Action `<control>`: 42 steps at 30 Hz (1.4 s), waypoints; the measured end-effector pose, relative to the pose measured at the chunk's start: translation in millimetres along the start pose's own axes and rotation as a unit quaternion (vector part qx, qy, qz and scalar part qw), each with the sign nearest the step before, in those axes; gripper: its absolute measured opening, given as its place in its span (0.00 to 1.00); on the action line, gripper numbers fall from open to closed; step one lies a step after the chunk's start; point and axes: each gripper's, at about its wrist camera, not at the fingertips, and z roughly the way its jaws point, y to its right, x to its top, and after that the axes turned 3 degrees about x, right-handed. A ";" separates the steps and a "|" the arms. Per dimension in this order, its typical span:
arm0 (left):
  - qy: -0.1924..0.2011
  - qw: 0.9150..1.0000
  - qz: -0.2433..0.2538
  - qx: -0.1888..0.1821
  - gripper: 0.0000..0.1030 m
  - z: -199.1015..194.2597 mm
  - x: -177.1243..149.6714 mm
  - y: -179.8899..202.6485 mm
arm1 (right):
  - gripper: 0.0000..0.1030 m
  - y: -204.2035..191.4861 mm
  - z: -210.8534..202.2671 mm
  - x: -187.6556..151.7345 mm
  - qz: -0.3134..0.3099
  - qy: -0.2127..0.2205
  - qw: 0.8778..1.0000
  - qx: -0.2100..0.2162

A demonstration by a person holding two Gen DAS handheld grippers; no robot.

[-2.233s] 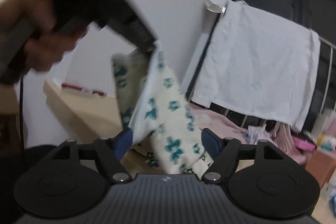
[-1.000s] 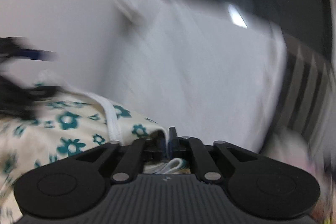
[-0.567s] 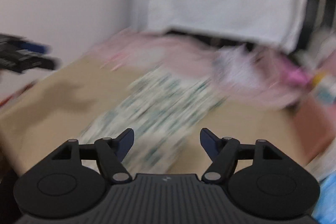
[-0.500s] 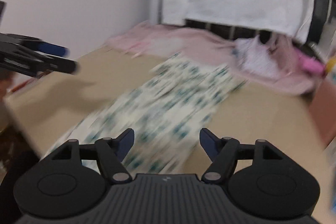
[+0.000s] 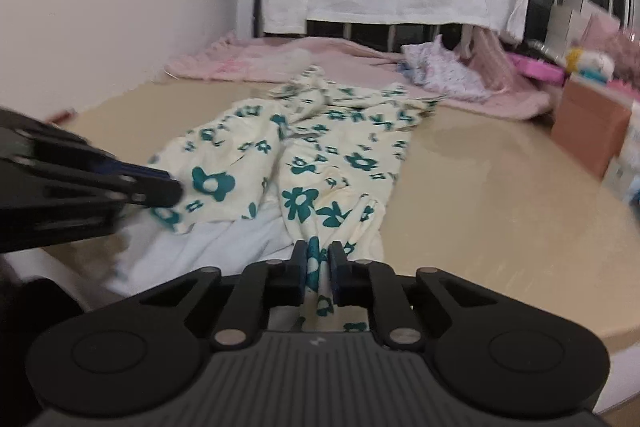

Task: Fold clothes
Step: 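Lay the garment flat on the table and release both grippers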

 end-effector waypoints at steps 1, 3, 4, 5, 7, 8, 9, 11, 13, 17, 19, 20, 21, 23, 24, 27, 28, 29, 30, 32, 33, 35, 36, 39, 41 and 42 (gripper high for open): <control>0.004 0.999 -0.015 0.042 0.06 4.0 -1.0 -16.1 | 0.11 -6.2 -4.0 0.3 0.012 0.000 1.000 0.016; 0.010 0.979 -0.057 0.197 0.08 10.7 3.9 -52.3 | 0.18 -21.9 -7.9 3.7 0.028 0.001 0.996 0.082; 0.021 0.966 -0.088 0.243 0.09 4.7 6.2 -68.4 | 0.21 -27.6 -10.1 7.4 0.033 0.003 0.991 0.128; 0.038 0.959 -0.125 0.253 0.09 -8.9 7.4 -82.4 | 0.26 -31.0 -12.8 11.8 0.039 0.008 0.985 0.167; 0.064 0.949 -0.185 0.246 0.19 -34.7 7.7 -100.1 | 0.33 -21.5 -22.1 24.9 0.061 0.037 0.978 0.194; 0.065 0.956 -0.198 0.206 0.25 -45.4 4.9 -95.3 | 0.46 -8.1 -28.8 32.7 0.077 0.061 0.978 0.184; 0.065 0.961 -0.211 0.167 0.38 -56.2 2.1 -90.4 | 0.58 10.4 -32.2 41.1 0.100 0.078 0.979 0.162; 0.058 0.971 -0.216 0.089 0.50 -69.6 -3.5 -74.5 | 0.64 54.4 -17.4 62.0 0.158 0.076 0.979 0.106; 0.027 0.986 -0.161 0.035 0.50 -54.9 -6.3 -44.8 | 0.64 98.6 7.0 84.6 0.213 0.061 0.974 0.056; -0.022 0.992 -0.111 0.052 0.43 -10.5 0.1 -18.2 | 0.64 156.4 76.6 126.8 0.257 0.006 0.966 0.010; -0.045 0.989 -0.124 0.070 0.26 11.7 6.4 -31.4 | 0.64 170.1 109.7 139.8 0.254 -0.022 0.967 -0.021; -0.055 0.987 -0.133 0.073 0.21 20.3 9.1 -41.3 | 0.64 177.7 126.4 143.9 0.264 -0.035 0.963 -0.037; -0.062 0.985 -0.141 0.074 0.17 27.0 11.9 -52.0 | 0.62 182.9 140.3 144.9 0.277 -0.043 0.959 -0.038; -0.075 0.982 -0.148 0.089 0.12 36.1 19.0 -73.7 | 0.43 191.8 166.7 146.4 0.297 -0.059 0.952 -0.041; -0.079 0.980 -0.150 0.102 0.11 43.1 25.7 -86.6 | 0.15 190.4 174.5 145.9 0.285 -0.068 0.955 -0.040; -0.064 0.966 -0.194 0.161 0.14 59.0 40.5 -140.1 | 0.06 184.1 178.4 141.3 0.257 -0.073 0.963 -0.044; -0.064 0.956 -0.207 0.199 0.13 63.2 44.9 -155.5 | 0.06 184.1 170.9 137.1 0.260 -0.068 0.962 -0.055; -0.070 0.941 -0.217 0.252 0.12 67.1 49.6 -168.3 | 0.06 184.4 161.0 131.4 0.264 -0.063 0.960 -0.063; -0.076 0.928 -0.227 0.287 0.12 67.4 52.9 -177.8 | 0.06 184.7 149.7 124.6 0.268 -0.058 0.959 -0.069; -0.063 0.941 -0.225 0.246 0.13 53.3 54.5 -169.2 | 0.10 185.5 116.3 104.0 0.278 -0.045 0.957 -0.064; -0.052 0.951 -0.220 0.212 0.19 45.0 55.0 -161.7 | 0.14 186.2 96.0 93.0 0.277 -0.029 0.959 -0.059; -0.030 0.967 -0.210 0.144 0.38 28.4 55.9 -146.7 | 0.37 175.4 65.4 83.1 0.232 0.014 0.971 -0.051; -0.024 0.977 -0.186 0.099 0.51 25.6 57.8 -135.1 | 0.49 170.0 50.1 78.1 0.209 0.036 0.976 -0.047; -0.041 0.996 -0.078 -0.034 0.55 46.3 67.5 -93.0 | 0.50 155.6 8.6 65.4 0.142 0.093 0.985 -0.027; -0.060 0.996 -0.036 -0.049 0.56 72.9 73.8 -79.3 | 0.50 158.7 21.0 75.6 0.114 0.062 0.992 0.010; -0.068 0.996 -0.021 -0.048 0.56 85.7 76.1 -75.6 | 0.50 160.2 28.9 81.0 0.099 0.043 0.994 0.021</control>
